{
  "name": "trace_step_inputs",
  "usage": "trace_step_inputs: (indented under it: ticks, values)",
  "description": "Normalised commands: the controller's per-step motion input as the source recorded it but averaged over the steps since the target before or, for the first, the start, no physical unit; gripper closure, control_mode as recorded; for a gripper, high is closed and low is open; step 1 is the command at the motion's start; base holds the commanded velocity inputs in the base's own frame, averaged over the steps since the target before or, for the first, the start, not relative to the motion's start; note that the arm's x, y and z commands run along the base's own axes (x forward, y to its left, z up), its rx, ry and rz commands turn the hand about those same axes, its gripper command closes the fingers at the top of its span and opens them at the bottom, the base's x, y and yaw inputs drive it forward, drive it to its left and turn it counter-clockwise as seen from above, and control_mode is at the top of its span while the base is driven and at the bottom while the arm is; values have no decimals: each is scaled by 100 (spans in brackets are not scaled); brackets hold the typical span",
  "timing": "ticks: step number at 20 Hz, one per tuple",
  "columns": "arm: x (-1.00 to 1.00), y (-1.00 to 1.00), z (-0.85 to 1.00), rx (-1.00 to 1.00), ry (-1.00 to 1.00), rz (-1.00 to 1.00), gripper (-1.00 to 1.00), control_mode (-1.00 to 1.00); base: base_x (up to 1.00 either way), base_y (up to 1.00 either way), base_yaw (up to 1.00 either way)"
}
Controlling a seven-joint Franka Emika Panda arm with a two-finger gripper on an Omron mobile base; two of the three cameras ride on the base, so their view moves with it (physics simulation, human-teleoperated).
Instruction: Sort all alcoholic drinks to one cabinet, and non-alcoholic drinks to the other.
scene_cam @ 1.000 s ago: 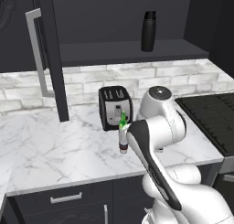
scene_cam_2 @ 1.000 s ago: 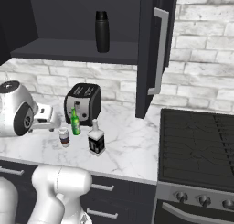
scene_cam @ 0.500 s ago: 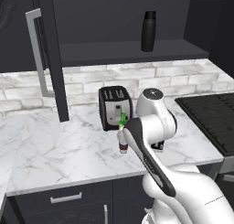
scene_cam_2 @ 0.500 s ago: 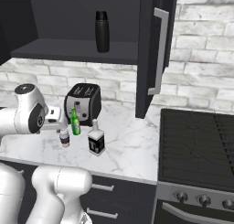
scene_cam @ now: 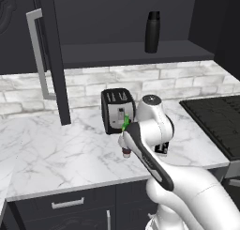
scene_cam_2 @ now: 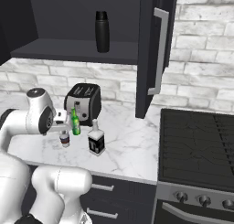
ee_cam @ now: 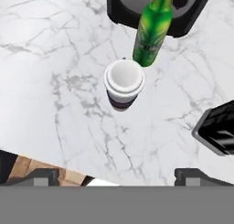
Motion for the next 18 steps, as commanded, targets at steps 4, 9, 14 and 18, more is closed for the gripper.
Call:
trace_step_inputs:
  ticks: [4, 9, 14, 18]
  values:
    - [31, 0, -32, 0, 2, 3, -100, -100, 0, 0, 0]
    - [30, 0, -31, 0, 1, 2, -100, -100, 0, 0, 0]
    - [28, 4, -31, 0, 0, 2, -100, -100, 0, 0, 0]
    - [26, 13, -27, 0, 0, 2, -100, -100, 0, 0, 0]
